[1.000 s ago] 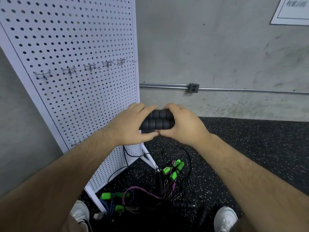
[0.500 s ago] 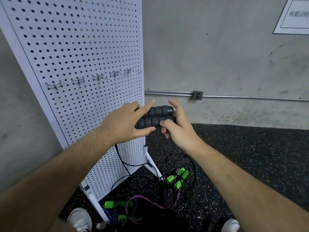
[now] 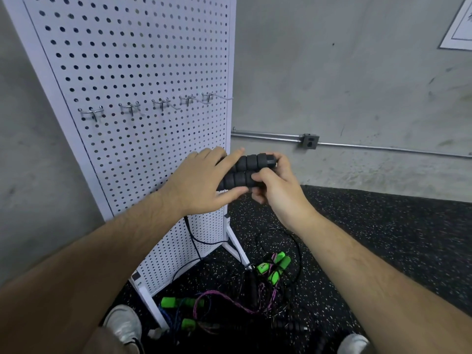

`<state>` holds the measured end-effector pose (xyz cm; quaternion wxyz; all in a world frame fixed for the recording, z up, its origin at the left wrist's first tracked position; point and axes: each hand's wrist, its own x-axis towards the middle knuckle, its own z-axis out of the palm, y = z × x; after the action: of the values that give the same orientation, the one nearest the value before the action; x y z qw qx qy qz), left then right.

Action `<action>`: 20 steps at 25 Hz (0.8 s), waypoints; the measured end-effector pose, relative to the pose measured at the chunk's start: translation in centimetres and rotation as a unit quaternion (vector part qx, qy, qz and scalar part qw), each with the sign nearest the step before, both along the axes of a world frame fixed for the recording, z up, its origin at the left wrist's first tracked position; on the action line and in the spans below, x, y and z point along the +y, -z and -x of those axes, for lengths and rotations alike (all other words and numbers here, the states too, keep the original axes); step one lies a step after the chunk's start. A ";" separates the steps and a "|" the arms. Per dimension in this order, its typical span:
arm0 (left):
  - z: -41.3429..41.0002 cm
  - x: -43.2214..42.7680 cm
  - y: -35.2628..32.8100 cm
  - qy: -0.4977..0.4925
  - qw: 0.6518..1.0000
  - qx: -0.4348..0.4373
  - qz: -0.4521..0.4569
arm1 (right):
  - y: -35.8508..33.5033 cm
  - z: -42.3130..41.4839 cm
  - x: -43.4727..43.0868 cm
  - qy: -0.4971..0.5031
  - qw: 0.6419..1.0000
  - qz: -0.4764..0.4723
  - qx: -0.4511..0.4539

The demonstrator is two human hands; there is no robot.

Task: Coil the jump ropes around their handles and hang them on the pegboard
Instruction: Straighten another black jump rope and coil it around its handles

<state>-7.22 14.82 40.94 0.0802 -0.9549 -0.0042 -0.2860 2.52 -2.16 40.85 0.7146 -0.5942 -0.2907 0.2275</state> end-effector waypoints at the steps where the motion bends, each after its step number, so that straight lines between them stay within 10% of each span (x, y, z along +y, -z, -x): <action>1: 0.0 -0.1 0.2 0.002 1.000 0.000 -0.001 | 0.1 0.1 0.0 -0.001 1.000 -0.004 0.001; 6: 0.7 0.4 -0.9 -0.028 0.999 0.000 0.044 | 0.5 -0.5 0.3 -0.067 0.998 -0.022 0.000; 11: 1.3 -0.7 -2.0 -0.016 0.996 -0.026 0.078 | 3.7 2.2 3.9 -0.129 0.952 0.228 -0.156; 20: 2.3 0.6 -2.4 -0.015 0.996 0.017 0.087 | 4.3 3.5 5.4 -0.190 0.939 0.217 -0.186</action>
<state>-9.52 15.39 43.29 0.0011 -0.9627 -0.0422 -0.2674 -1.01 3.26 36.51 0.4450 -0.7000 -0.4697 0.3022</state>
